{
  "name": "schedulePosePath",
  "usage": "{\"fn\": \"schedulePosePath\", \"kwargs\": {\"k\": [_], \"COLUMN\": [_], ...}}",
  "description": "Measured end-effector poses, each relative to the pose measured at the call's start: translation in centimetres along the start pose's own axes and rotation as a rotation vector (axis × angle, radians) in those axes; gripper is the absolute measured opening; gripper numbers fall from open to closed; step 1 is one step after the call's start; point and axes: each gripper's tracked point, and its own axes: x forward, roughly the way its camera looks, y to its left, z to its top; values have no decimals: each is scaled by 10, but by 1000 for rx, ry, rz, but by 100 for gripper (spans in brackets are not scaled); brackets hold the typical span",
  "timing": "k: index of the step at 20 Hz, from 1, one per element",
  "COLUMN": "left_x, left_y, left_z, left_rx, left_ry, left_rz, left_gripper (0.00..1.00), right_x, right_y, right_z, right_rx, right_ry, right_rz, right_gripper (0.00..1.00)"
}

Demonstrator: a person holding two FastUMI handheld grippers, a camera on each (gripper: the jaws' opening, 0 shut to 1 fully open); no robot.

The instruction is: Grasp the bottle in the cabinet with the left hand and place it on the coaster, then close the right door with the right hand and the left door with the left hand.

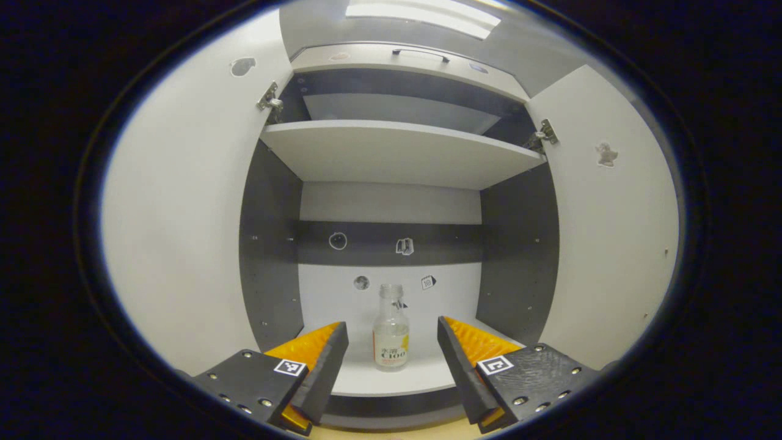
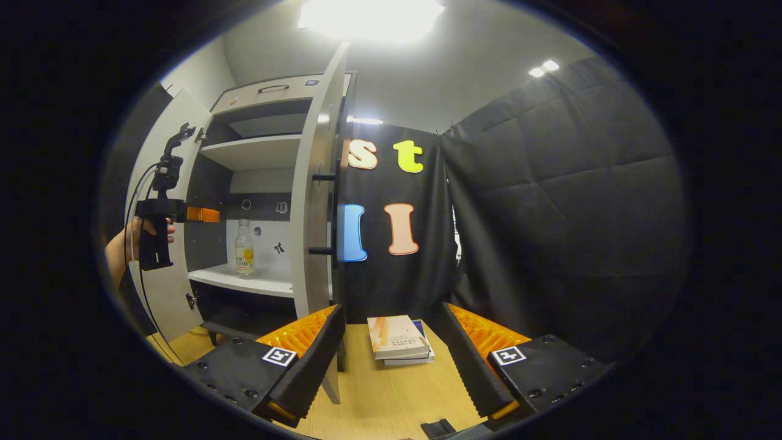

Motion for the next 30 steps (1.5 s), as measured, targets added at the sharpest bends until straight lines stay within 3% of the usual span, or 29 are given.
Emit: {"fn": "schedulePosePath", "kwargs": {"k": [8,15,19,20,25,26,29,30], "left_x": [61,116,147,155,178,182,181,180], "left_y": [-7,5,12,13,15,17,20,21], "left_z": [-16,-23,-31,-36,-50,-50,-54,-53], "left_rx": [9,46,50,47,50,47,51,49], "left_ry": [8,0,1,17,51,44,60,60], "left_rz": [-41,-25,-13,-13,-4,9,35,36], "left_gripper": [87,86,87,87,87,84,46,46], "right_x": [2,-1,-2,-2,2,2,2,2], "right_y": [-8,-19,-24,-23,-26,-27,-30,-32], "right_z": [-9,-24,-33,-36,-36,-36,-35,-35], "right_rx": [2,19,13,16,2,-1,-2,2], "right_ry": [20,47,70,74,84,85,88,86], "right_rz": [-105,-205,-244,-250,-267,-268,-270,-268], "right_gripper": [100,100,96,100,100,100,100,100]}}
